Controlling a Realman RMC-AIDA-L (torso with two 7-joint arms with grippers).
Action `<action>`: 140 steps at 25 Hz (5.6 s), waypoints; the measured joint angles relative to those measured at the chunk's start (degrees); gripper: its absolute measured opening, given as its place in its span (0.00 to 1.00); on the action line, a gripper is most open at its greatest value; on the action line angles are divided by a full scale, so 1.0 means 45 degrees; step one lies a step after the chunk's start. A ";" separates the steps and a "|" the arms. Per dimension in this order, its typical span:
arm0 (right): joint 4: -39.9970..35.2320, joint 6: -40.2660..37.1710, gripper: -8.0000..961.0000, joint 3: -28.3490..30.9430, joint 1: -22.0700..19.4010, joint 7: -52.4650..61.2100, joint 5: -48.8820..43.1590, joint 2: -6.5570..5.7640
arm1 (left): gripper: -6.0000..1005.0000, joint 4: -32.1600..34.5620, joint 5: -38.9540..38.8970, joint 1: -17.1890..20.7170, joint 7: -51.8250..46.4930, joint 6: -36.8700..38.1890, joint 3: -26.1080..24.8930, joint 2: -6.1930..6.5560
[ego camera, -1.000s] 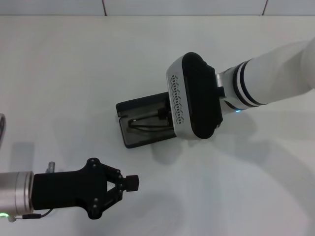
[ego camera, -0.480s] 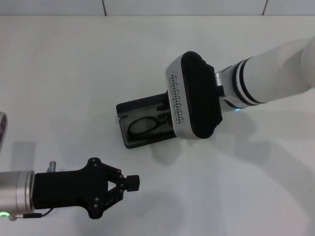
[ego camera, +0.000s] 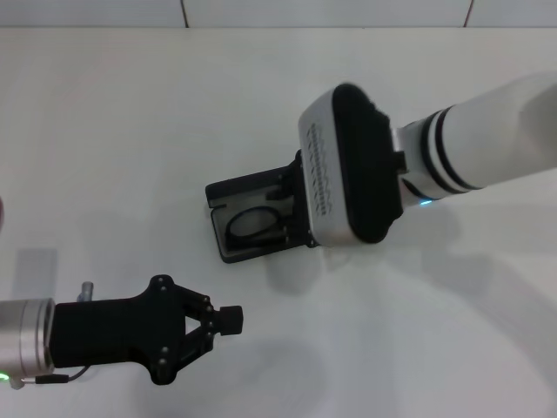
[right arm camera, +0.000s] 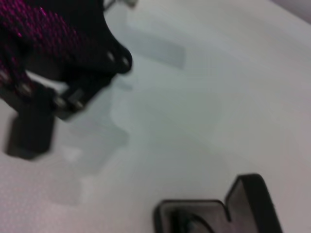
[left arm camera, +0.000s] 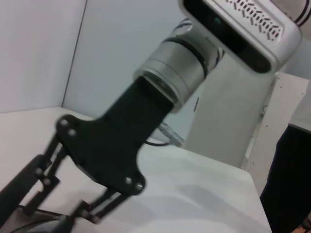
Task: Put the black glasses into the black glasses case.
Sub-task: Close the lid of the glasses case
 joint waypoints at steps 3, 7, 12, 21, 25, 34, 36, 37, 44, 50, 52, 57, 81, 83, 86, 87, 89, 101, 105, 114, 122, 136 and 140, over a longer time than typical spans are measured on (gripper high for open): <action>-0.0459 -0.1148 0.22 0.0702 -0.0203 -0.0069 0.0913 -0.0005 | 0.05 0.0002 -0.0022 -0.0033 -0.0066 0.0140 -0.0042 0.0043; -0.0855 -0.2801 0.40 0.1879 -0.0396 -0.0090 0.1870 -0.0036 | 0.05 0.0026 -0.0072 -0.0073 -0.0229 0.0343 -0.0197 0.0098; -0.1249 -0.4775 0.47 0.3821 -0.1014 -0.0324 0.3134 -0.0058 | 0.05 0.0606 -0.0078 0.0041 -0.0741 0.0782 -0.0893 0.0198; -0.0791 -0.7487 0.62 0.8048 -0.3316 -0.2184 0.5964 -0.0078 | 0.06 0.1010 -0.0083 -0.0122 -0.1596 0.0807 -0.1445 0.0335; 0.0761 -0.8248 0.71 0.9382 -0.4492 -0.4338 0.7490 -0.0125 | 0.06 0.1016 -0.0055 -0.0332 -0.2018 0.0714 -0.2237 0.0283; 0.6447 -0.9566 0.74 1.1469 -0.5265 -0.9462 0.8270 -0.0187 | 0.06 0.1018 0.0844 -0.0756 -0.2701 -0.0036 -0.2221 0.0135; 0.7446 -0.9501 0.74 1.1586 -0.5284 -1.0585 0.8226 -0.0207 | 0.06 0.1017 0.1252 -0.0774 -0.2707 -0.0679 -0.2228 -0.0110; 0.7836 -0.9424 0.74 1.1599 -0.5289 -1.1093 0.8230 -0.0218 | 0.06 0.1015 0.1353 -0.0776 -0.2708 -0.0923 -0.2231 -0.0185; 0.9345 -0.7547 0.74 1.1759 -0.5240 -1.2639 0.8329 -0.0198 | 0.06 0.1015 0.1564 -0.0944 -0.2694 -0.2979 -0.2276 -0.0653; 0.9379 -0.7265 0.74 1.1907 -0.5220 -1.2773 0.8362 -0.0204 | 0.06 0.1015 0.1574 -0.1073 -0.2525 -0.4232 -0.2286 -0.0828; 0.9365 -0.7324 0.74 1.1933 -0.5213 -1.2788 0.8368 -0.0201 | 0.06 0.1014 0.1568 -0.1131 -0.2514 -0.4609 -0.2306 -0.0842; 0.9356 -0.7541 0.74 1.1936 -0.5188 -1.2805 0.8376 -0.0192 | 0.06 0.1014 0.1479 -0.1251 -0.2545 -0.5499 -0.2337 -0.0819; 0.9346 -0.7871 0.74 1.1936 -0.5150 -1.2828 0.8376 -0.0147 | 0.06 0.1015 0.0936 -0.1594 -0.2500 -0.6398 -0.2359 -0.0808; 0.9350 -0.7891 0.74 1.1937 -0.5153 -1.2828 0.8375 -0.0144 | 0.06 0.1015 0.0908 -0.1670 -0.2498 -0.6484 -0.2359 -0.0802; 0.9357 -0.7955 0.74 1.1937 -0.5156 -1.2827 0.8375 -0.0140 | 0.07 0.1016 0.0890 -0.1799 -0.2498 -0.6681 -0.2358 -0.0799; 0.9359 -0.7996 0.74 1.1936 -0.5156 -1.2823 0.8376 -0.0138 | 0.07 0.1016 0.0874 -0.1841 -0.2497 -0.6732 -0.2358 -0.0799; 0.9359 -0.8055 0.74 1.1936 -0.5156 -1.2805 0.8375 -0.0138 | 0.07 0.1016 0.0815 -0.1919 -0.2497 -0.6780 -0.2358 -0.0803; 0.9350 -0.8128 0.74 1.2084 -0.5184 -1.2783 0.8390 -0.0141 | 0.07 0.1930 0.0423 -0.1050 -0.3082 -0.5538 -0.2366 -0.0698; 0.9350 -0.8076 0.74 1.2099 -0.5210 -1.2812 0.8395 -0.0155 | 0.07 0.2830 -0.0469 -0.0235 -0.3369 -0.3911 -0.2380 -0.0636; 0.9366 -0.8012 0.74 1.2229 -0.5158 -1.2869 0.8397 -0.0144 | 0.07 0.5045 -0.0471 -0.0468 -0.6790 -0.2457 -0.2187 -0.1358; 0.9397 -0.8003 0.74 1.2248 -0.5169 -1.2944 0.8397 -0.0137 | 0.07 0.7096 -0.0081 -0.1303 -1.0363 -0.5384 0.0311 -0.1456; 0.9350 -0.7765 0.74 1.2250 -0.5189 -1.2977 0.8394 -0.0156 | 0.07 0.9720 0.2047 -0.0612 -1.5909 -1.0394 0.5190 -0.1455; 0.9385 -0.7690 0.74 1.2250 -0.5186 -1.2980 0.8394 -0.0157 | 0.07 0.9781 0.2000 -0.0364 -1.6341 -1.1442 0.5891 -0.1471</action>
